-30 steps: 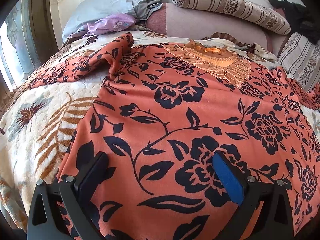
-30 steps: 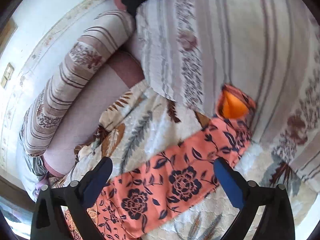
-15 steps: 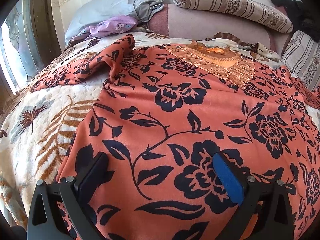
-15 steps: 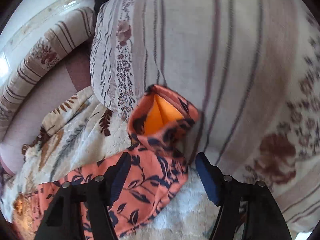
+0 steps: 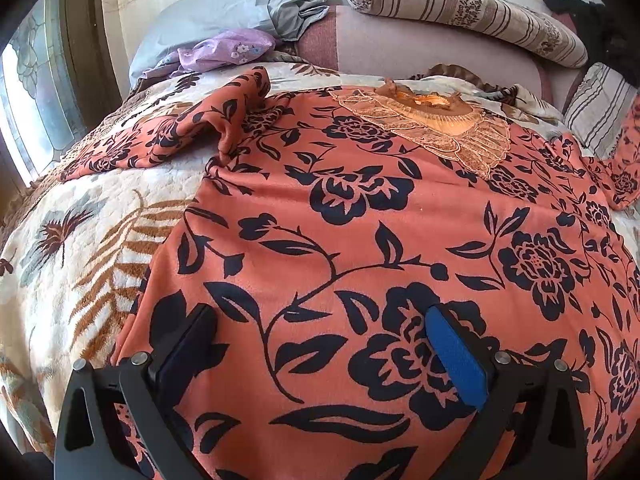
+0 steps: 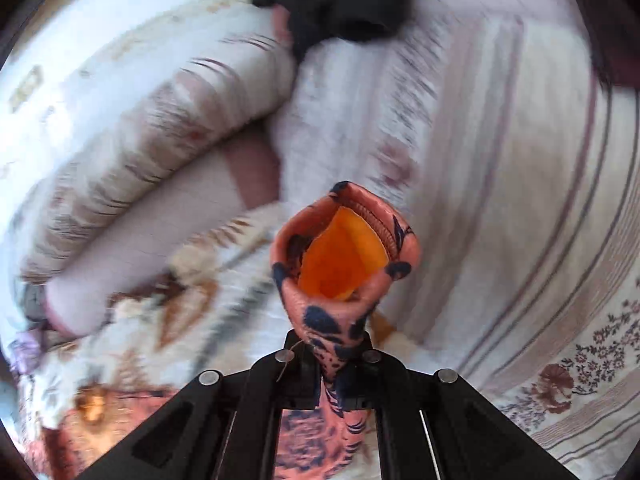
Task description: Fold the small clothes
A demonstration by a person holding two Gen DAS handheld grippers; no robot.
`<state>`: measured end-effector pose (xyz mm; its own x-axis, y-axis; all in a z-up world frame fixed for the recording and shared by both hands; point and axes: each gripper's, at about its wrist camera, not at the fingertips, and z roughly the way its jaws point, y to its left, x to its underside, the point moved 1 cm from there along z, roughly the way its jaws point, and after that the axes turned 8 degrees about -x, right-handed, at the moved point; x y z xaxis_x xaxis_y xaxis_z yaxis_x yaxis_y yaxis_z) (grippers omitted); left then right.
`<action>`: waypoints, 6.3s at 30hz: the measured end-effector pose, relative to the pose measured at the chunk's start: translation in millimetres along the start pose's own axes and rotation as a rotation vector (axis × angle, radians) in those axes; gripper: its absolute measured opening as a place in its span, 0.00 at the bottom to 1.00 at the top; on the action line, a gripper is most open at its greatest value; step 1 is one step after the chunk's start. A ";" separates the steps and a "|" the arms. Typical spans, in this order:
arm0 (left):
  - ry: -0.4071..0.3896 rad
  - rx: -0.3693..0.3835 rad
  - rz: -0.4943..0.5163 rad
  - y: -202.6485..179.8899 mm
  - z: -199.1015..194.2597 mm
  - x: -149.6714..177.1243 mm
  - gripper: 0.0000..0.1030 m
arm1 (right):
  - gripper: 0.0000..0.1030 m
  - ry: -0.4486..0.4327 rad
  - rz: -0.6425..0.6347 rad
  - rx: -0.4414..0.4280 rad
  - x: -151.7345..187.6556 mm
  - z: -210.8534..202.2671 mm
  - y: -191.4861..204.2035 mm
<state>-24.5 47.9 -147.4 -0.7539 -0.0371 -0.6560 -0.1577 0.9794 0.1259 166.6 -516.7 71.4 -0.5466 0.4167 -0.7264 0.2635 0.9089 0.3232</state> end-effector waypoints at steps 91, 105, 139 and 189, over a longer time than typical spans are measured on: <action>-0.081 0.184 -0.189 20.9 50.6 -153.3 0.09 | 0.10 0.232 0.554 -0.456 226.5 92.3 84.8; 0.087 0.064 -0.304 64.2 60.5 -123.0 0.41 | 0.68 0.400 0.343 -0.507 253.8 58.4 46.8; 0.023 0.225 -0.457 137.9 47.4 -121.9 0.73 | 0.84 0.256 -0.011 -0.515 216.6 78.7 141.9; -0.251 0.439 0.021 -42.3 -76.6 -289.1 0.06 | 0.98 0.273 -0.139 -0.548 291.4 72.6 151.2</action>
<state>151.3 1.9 93.9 -0.5691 -0.0209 -0.8220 0.1796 0.9724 -0.1491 104.9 -259.0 -135.5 -0.7489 0.2172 -0.6261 -0.2307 0.8002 0.5535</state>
